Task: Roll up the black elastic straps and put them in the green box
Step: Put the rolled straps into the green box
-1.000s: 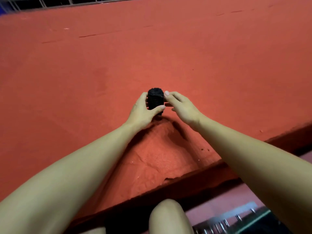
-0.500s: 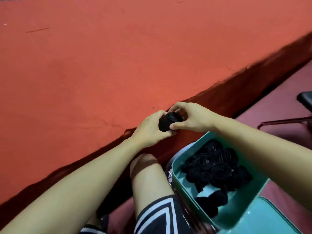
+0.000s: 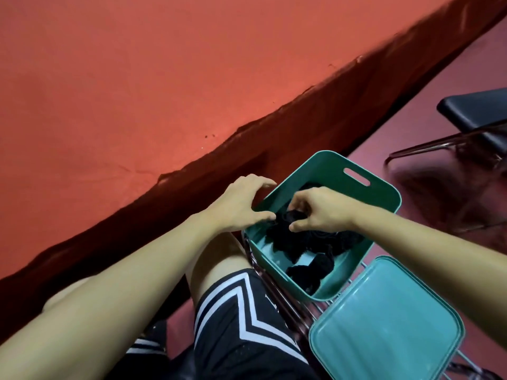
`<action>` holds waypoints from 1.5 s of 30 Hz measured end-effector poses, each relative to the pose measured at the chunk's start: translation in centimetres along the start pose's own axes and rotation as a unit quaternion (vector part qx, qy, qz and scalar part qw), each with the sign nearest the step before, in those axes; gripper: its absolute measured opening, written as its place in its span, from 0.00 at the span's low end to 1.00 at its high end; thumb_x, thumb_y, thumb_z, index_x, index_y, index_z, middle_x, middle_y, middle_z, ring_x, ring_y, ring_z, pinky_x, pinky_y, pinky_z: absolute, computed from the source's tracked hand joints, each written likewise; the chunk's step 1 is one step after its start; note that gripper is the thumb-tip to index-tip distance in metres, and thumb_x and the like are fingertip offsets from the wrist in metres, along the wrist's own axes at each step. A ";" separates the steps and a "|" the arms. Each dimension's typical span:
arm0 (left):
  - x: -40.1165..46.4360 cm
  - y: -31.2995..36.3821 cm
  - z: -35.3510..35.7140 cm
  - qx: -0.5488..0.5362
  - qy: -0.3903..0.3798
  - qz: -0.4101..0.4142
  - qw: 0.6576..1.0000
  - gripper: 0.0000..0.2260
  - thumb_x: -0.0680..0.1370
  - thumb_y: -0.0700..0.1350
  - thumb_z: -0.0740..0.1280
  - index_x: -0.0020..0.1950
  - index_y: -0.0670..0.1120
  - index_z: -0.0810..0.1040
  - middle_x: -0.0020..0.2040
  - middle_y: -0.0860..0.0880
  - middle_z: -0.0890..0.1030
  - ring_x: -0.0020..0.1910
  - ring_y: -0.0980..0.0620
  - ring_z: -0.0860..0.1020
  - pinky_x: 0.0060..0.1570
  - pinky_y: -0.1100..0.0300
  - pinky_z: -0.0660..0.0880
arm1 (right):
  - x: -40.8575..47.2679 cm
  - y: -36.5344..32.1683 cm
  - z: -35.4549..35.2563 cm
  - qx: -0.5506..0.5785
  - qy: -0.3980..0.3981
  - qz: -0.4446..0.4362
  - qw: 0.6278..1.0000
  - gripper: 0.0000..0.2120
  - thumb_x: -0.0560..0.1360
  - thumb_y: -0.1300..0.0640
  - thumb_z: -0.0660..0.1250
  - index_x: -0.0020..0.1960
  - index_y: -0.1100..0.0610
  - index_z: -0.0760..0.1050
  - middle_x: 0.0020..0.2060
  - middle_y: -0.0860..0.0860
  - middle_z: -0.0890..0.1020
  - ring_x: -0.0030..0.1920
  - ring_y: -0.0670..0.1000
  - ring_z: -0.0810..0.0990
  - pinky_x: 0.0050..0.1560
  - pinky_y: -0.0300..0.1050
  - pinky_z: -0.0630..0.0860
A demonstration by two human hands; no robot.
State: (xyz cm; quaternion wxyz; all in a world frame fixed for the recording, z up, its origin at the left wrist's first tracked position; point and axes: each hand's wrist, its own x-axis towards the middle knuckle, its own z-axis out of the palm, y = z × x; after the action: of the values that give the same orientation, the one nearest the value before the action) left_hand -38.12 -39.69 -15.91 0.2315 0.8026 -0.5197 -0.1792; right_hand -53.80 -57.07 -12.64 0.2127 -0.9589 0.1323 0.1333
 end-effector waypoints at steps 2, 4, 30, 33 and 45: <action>-0.1 -0.1 0.4 0.003 0.013 -0.015 1.000 0.30 0.75 0.58 0.74 0.74 0.54 0.70 0.70 0.52 0.73 0.70 0.50 0.68 0.72 0.45 0.66 | 0.2 0.1 1.9 0.001 -0.018 0.004 1.000 0.23 0.70 0.42 0.78 0.61 0.51 0.80 0.50 0.47 0.83 0.54 0.51 0.82 0.54 0.43 0.75; -0.2 0.0 0.7 0.001 0.032 -0.028 0.999 0.28 0.77 0.57 0.72 0.75 0.54 0.70 0.71 0.52 0.72 0.70 0.50 0.68 0.72 0.46 0.66 | 0.6 -0.1 3.6 -0.001 -0.032 0.000 0.999 0.24 0.70 0.42 0.78 0.62 0.50 0.79 0.54 0.49 0.84 0.57 0.52 0.82 0.56 0.45 0.76; -0.5 0.0 2.8 -0.004 0.007 -0.055 0.998 0.27 0.80 0.56 0.69 0.77 0.53 0.67 0.72 0.51 0.69 0.71 0.49 0.66 0.72 0.50 0.64 | 3.4 0.2 9.0 -0.075 -0.104 0.022 0.992 0.28 0.71 0.37 0.74 0.65 0.50 0.77 0.56 0.49 0.83 0.57 0.56 0.82 0.54 0.50 0.78; -0.4 -0.2 2.8 -0.009 0.010 -0.057 0.998 0.27 0.80 0.56 0.69 0.77 0.53 0.67 0.73 0.51 0.68 0.72 0.49 0.66 0.73 0.49 0.64 | 3.5 0.2 7.8 -0.048 -0.092 0.012 0.994 0.24 0.74 0.41 0.73 0.64 0.55 0.78 0.56 0.52 0.82 0.56 0.56 0.81 0.55 0.51 0.79; -0.4 -0.2 2.9 -0.018 0.013 -0.061 0.998 0.26 0.81 0.55 0.68 0.77 0.54 0.67 0.73 0.52 0.68 0.72 0.50 0.65 0.73 0.50 0.64 | 3.0 1.5 10.2 -0.056 -0.133 -0.021 0.989 0.20 0.80 0.48 0.69 0.68 0.52 0.71 0.63 0.51 0.72 0.56 0.61 0.79 0.58 0.56 0.75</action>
State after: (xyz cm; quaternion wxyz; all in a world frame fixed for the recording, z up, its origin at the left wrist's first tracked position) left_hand -39.68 -39.79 -18.42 0.2409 0.8308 -0.4635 -0.1921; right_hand -53.55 -54.44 -23.07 0.1767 -0.9457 0.0753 0.2623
